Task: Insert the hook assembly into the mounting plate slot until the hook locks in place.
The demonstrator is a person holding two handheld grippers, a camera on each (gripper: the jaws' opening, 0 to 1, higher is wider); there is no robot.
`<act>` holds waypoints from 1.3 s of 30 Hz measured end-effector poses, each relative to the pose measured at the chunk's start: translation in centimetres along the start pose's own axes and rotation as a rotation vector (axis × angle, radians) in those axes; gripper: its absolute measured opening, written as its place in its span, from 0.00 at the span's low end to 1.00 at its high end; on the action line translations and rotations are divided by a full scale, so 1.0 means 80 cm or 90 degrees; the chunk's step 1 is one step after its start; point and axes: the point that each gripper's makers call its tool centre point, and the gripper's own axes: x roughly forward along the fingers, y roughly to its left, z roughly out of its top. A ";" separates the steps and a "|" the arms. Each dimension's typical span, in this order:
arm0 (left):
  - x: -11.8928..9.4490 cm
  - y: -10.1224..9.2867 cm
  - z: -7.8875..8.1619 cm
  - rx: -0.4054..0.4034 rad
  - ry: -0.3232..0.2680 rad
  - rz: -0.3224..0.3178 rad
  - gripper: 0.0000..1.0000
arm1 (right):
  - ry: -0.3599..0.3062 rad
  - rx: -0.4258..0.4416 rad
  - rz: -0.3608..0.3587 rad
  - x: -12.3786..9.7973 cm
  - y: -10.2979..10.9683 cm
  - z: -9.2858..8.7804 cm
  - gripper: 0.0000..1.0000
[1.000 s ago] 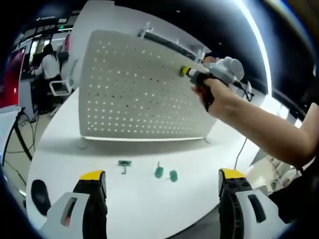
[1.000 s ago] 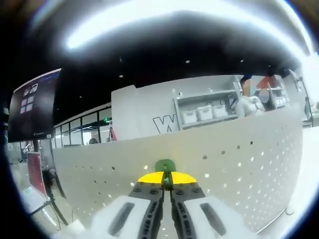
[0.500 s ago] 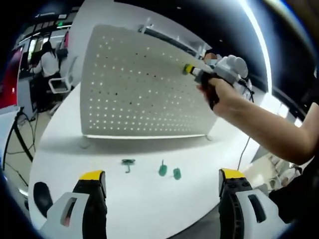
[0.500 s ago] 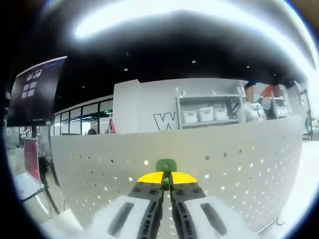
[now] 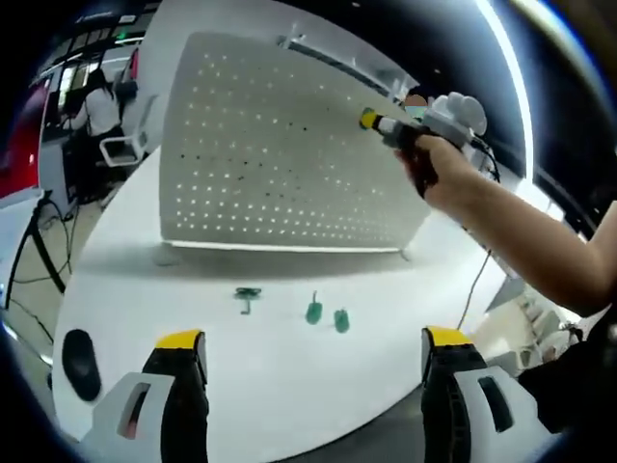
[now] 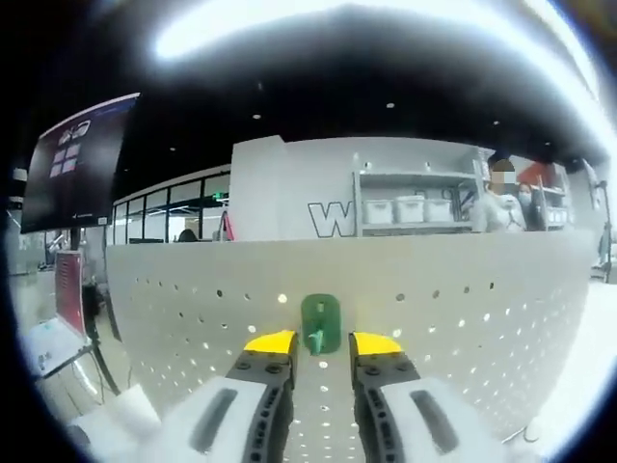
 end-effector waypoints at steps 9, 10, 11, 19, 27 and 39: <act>-0.004 -0.008 -0.004 -0.005 0.002 0.010 0.95 | -0.011 0.012 0.056 -0.020 -0.007 0.022 0.20; -0.004 -0.009 -0.008 -0.005 0.011 0.010 0.95 | -0.014 0.019 0.061 -0.024 -0.008 0.024 0.20; -0.004 -0.013 -0.011 0.000 0.017 0.011 0.95 | -0.014 0.019 0.062 -0.029 -0.010 0.027 0.19; -0.008 -0.028 -0.023 0.013 0.036 0.001 0.94 | 0.001 0.019 0.087 -0.070 -0.022 0.024 0.19; -0.019 -0.031 -0.028 0.022 0.041 -0.003 0.92 | 0.126 -0.038 0.111 -0.139 -0.051 -0.052 0.20; -0.032 -0.034 -0.036 0.018 0.034 0.006 0.93 | 0.237 -0.050 0.185 -0.241 -0.041 -0.143 0.21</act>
